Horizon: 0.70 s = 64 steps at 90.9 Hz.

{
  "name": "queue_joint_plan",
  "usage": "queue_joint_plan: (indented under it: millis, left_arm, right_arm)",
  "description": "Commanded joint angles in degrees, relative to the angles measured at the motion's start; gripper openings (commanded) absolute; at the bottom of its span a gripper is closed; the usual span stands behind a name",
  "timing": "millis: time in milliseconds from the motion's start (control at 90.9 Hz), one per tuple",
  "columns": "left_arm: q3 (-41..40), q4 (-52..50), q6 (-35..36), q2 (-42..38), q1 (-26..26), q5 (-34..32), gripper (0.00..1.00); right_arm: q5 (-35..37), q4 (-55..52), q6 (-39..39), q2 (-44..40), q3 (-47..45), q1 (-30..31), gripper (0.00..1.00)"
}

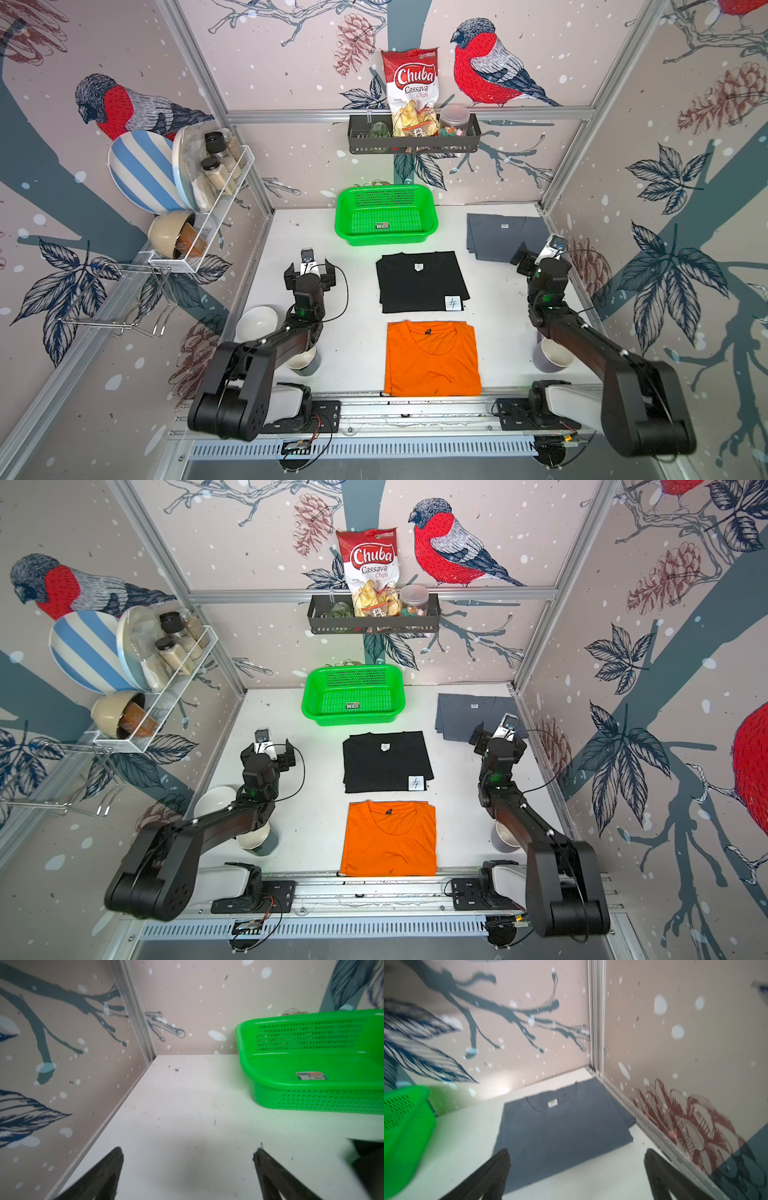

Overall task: Put the folded t-shirts into the basket
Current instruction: Adjust the bin at the center of the board.

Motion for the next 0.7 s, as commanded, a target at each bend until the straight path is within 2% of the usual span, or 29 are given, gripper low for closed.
queue_joint_plan:
  millis: [0,88,121,165,220,275,352,418,495,605,693]
  left_arm:
    - [1.62,-8.74,-6.89,-6.44,-2.05,-5.94,0.97]
    - [6.37,-20.08,-17.47,-11.91,-2.67,-2.79,0.97]
    - [8.17,-23.49,-21.06,-13.33,-2.82,-1.28,0.97]
    - [9.91,-26.76,-24.78,-15.15,-2.84,1.81,0.97]
    - [11.13,-28.07,-30.27,-16.66,-2.84,5.70,0.97]
    - [12.50,-30.18,-35.51,-18.10,-2.80,7.63,0.98]
    - [15.68,-38.34,-44.21,-21.36,-2.28,8.26,0.98]
    - [17.18,-42.01,-48.60,-23.65,-1.51,8.60,0.98]
    - [18.57,-40.02,-44.18,-24.44,-0.50,13.34,0.98]
    - [27.76,-52.57,-39.23,-19.47,-0.79,14.21,0.97]
    - [34.07,-59.32,-34.88,-13.85,-1.93,18.83,0.97]
  right_arm:
    - [4.33,-18.20,12.20,-6.23,6.52,0.41,1.00]
    - [11.35,-33.16,38.12,-9.60,10.91,0.18,1.00]
    - [9.22,-33.76,41.19,-10.12,10.14,-0.86,1.00]
    - [2.36,-28.54,39.38,-9.88,8.05,-2.39,1.00]
    - [-0.78,-27.58,36.44,-8.25,8.75,-1.62,1.00]
    - [0.18,-31.82,31.68,-4.82,12.85,2.42,1.00]
    - [5.98,-36.08,25.00,-0.12,17.85,11.53,1.00]
    - [5.67,-35.62,20.49,4.82,20.13,18.11,1.00]
    - [2.61,-35.44,17.84,11.74,23.20,23.56,1.00]
    - [1.86,-36.78,14.68,21.04,29.98,29.42,1.00]
    - [2.54,-41.98,16.30,28.28,38.83,29.95,1.00]
